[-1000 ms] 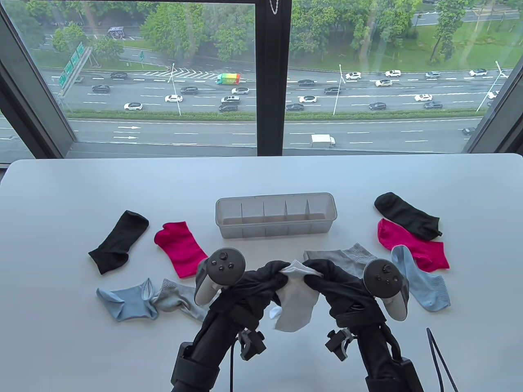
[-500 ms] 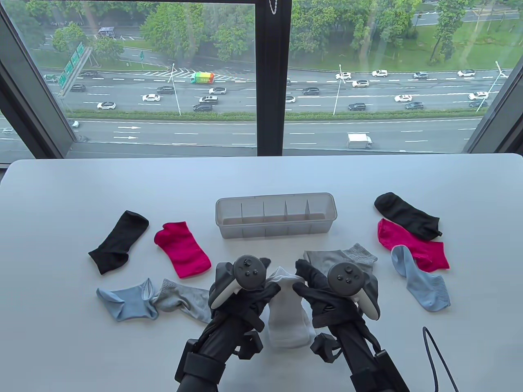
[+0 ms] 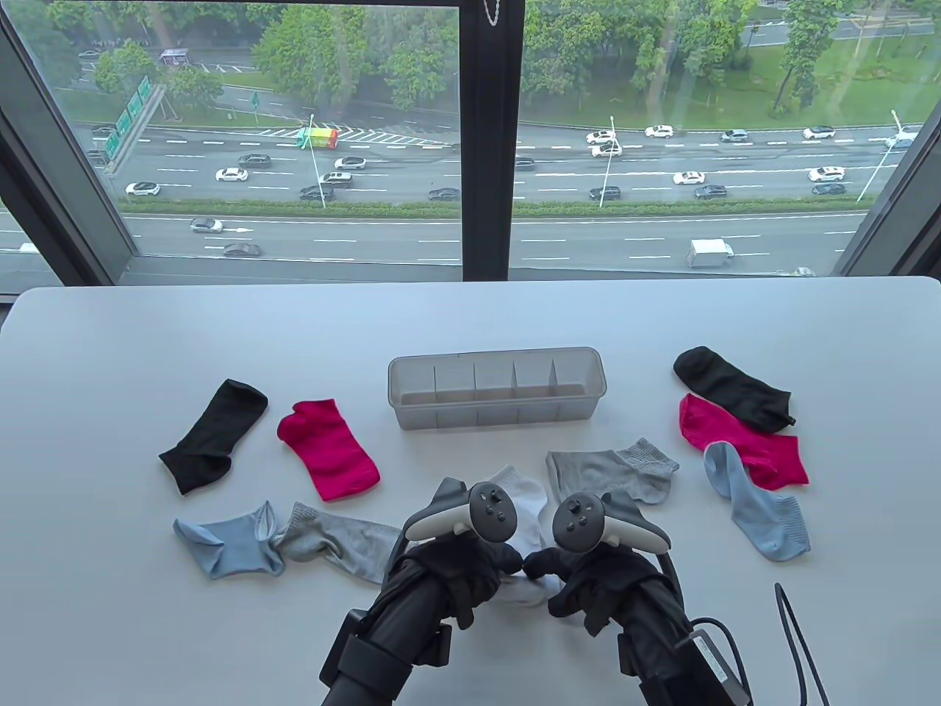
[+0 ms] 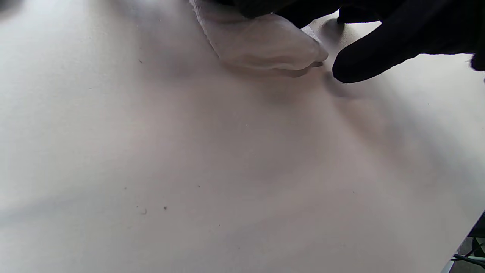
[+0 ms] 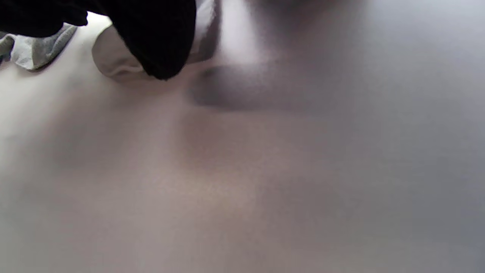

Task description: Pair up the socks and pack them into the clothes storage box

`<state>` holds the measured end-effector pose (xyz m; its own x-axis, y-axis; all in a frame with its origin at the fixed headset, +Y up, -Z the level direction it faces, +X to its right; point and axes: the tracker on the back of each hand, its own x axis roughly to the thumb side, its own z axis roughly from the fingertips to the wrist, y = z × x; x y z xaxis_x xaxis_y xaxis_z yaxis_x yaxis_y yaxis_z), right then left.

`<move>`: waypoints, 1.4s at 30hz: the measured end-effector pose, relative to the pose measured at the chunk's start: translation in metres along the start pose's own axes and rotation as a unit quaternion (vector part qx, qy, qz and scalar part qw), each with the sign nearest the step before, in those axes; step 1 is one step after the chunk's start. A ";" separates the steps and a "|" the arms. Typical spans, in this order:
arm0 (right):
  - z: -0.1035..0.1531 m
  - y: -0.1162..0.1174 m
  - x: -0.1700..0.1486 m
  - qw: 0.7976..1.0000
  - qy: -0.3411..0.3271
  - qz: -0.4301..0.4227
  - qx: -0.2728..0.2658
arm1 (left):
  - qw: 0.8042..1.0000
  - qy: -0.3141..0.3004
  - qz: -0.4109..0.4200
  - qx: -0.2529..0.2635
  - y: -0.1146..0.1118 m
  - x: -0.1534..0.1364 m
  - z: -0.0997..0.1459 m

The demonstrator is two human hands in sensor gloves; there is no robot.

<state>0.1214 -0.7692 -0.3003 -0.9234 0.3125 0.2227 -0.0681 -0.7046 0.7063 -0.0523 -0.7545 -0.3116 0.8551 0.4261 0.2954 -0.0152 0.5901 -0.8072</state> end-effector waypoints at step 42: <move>-0.008 0.003 -0.013 0.972 -0.031 -0.222 -0.074 | 0.989 -0.003 0.039 0.141 -0.001 -0.010 -0.002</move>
<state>0.1302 -0.7802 -0.3068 -0.7666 0.6410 -0.0382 -0.5122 -0.5745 0.6384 -0.0599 -0.7607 -0.3143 0.8419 0.4826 0.2415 -0.2267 0.7224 -0.6533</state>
